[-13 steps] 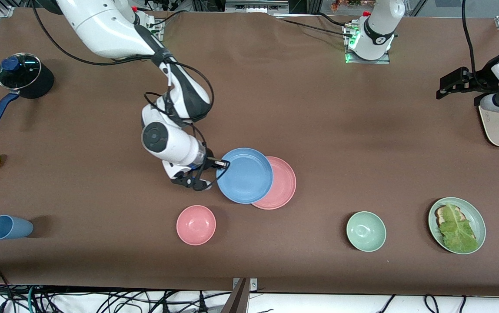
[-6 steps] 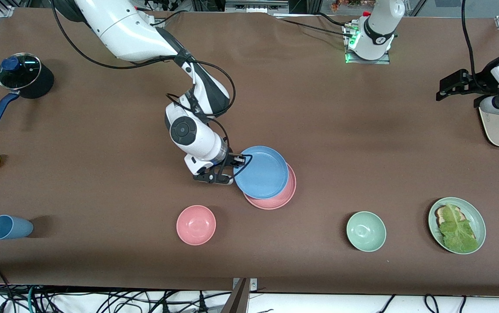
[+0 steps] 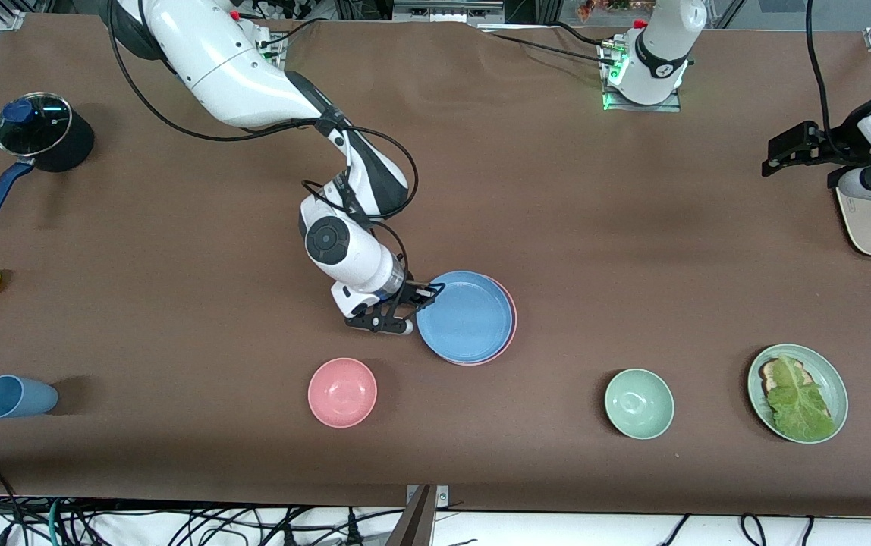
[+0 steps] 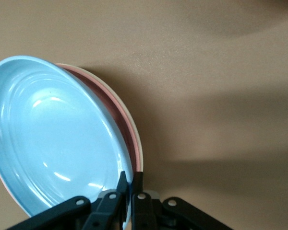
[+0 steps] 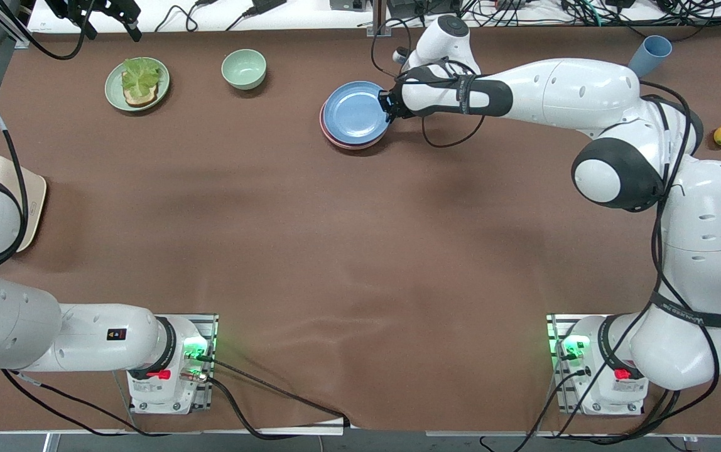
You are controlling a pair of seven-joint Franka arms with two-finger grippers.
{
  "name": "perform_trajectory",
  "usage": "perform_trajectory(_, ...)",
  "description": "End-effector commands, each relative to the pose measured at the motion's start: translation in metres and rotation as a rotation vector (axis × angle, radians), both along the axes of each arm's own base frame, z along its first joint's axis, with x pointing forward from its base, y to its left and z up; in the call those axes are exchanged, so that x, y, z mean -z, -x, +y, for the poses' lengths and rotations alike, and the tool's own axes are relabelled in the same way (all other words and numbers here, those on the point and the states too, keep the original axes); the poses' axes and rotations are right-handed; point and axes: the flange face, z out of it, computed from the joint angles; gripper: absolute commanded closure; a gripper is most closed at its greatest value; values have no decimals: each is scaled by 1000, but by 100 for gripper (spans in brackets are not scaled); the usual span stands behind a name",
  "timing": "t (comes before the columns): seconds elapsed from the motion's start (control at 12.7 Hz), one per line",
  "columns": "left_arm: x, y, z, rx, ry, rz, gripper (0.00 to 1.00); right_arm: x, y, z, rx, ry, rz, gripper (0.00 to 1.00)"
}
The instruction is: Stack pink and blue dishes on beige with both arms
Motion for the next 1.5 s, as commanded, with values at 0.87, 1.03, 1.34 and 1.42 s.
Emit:
perform_trajectory(0.87, 0, -2, 2, 3, 4, -6, 0, -143, -39, -132, -164, 382, 11, 0)
perform_trajectory(1.03, 0, -2, 2, 3, 4, -6, 0, -191, -46, -193, -169, 430, 37, 0)
perform_trajectory(1.34, 1, -2, 2, 3, 4, -4, 0, -288, -29, -313, -180, 312, 142, 0)
perform_trajectory(1.42, 1, -2, 2, 3, 4, -4, 0, -301, -22, -331, -188, 311, 154, 0)
